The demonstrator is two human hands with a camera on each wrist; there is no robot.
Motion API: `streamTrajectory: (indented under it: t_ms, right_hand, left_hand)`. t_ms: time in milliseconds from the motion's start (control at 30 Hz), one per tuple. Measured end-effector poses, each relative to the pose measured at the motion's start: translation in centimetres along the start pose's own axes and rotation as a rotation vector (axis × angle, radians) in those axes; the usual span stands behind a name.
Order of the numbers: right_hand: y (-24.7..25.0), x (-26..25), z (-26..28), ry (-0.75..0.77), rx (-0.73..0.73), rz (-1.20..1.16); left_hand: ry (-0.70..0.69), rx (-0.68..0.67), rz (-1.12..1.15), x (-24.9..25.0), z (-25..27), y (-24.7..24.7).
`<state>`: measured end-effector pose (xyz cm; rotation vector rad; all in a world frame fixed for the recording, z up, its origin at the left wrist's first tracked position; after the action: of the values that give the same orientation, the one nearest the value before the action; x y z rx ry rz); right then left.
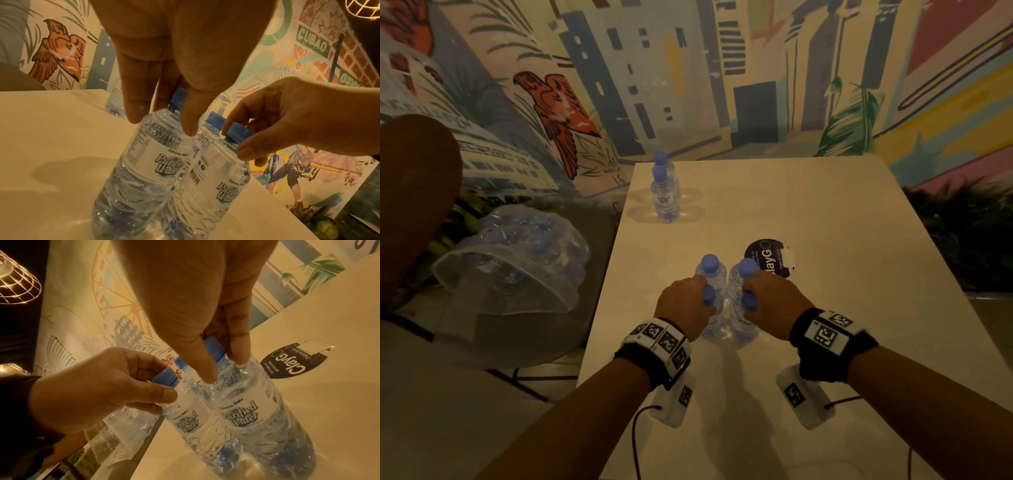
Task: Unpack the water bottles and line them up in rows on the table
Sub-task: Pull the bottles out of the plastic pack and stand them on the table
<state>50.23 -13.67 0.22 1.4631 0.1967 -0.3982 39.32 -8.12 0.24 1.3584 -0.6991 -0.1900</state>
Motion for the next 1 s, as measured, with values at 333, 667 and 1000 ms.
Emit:
streamTrajectory:
  t_ms: [333, 667, 1000]
  right_hand:
    - [-0.18, 0.19, -0.31, 0.022, -0.012, 0.015]
    - [-0.16, 0.15, -0.30, 0.010, -0.017, 0.024]
    - [-0.14, 0.10, -0.26, 0.000, -0.034, 0.005]
  left_hand:
    - [0.002, -0.043, 0.020, 0.82, -0.43, -0.76]
    - [-0.023, -0.038, -0.038, 0.95, -0.18, -0.43]
    - [-0.004, -0.052, 0.024, 0.73, 0.28, 0.02]
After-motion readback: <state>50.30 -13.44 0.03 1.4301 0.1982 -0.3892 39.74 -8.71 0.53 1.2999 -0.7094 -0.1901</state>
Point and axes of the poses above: each hand's wrist, its own z-axis away from the middle knuckle, its own y-axis out of the back of the hand, x = y × z, the point moved 10 cm from there along -z, towards the middle knuckle, and after that the axes turned 5 degrees about x, right-handed, at the moved point
